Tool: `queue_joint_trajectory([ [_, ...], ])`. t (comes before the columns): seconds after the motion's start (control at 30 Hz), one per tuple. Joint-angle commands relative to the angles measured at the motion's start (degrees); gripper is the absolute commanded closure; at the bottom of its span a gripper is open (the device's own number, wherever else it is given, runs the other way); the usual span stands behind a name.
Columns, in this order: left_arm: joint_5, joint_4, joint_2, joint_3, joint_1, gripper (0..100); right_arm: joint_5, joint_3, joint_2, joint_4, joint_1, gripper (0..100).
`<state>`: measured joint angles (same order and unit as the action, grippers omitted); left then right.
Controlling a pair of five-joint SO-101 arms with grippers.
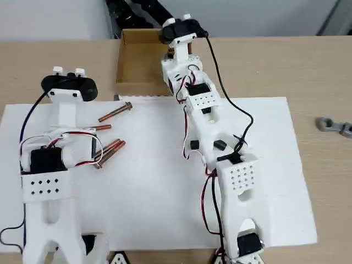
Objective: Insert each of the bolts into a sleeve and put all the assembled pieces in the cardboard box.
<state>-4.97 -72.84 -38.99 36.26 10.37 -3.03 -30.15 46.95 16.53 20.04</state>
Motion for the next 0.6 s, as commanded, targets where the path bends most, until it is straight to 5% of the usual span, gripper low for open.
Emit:
queue_joint_trajectory([
  [0.0, -0.18, 1.41, -0.35, -0.57, 0.09, 99, -0.7, -4.48, -1.19, -1.54, -0.57, 96.5],
  [0.17, -0.09, 1.41, -0.35, -0.84, 0.26, 95, -4.13, -4.48, -1.1, -1.27, -0.57, 82.1],
  [0.57, -0.09, 1.58, 0.18, -8.4, 0.35, 86, -7.38, -4.48, -3.91, 0.48, -1.63, 81.7],
])
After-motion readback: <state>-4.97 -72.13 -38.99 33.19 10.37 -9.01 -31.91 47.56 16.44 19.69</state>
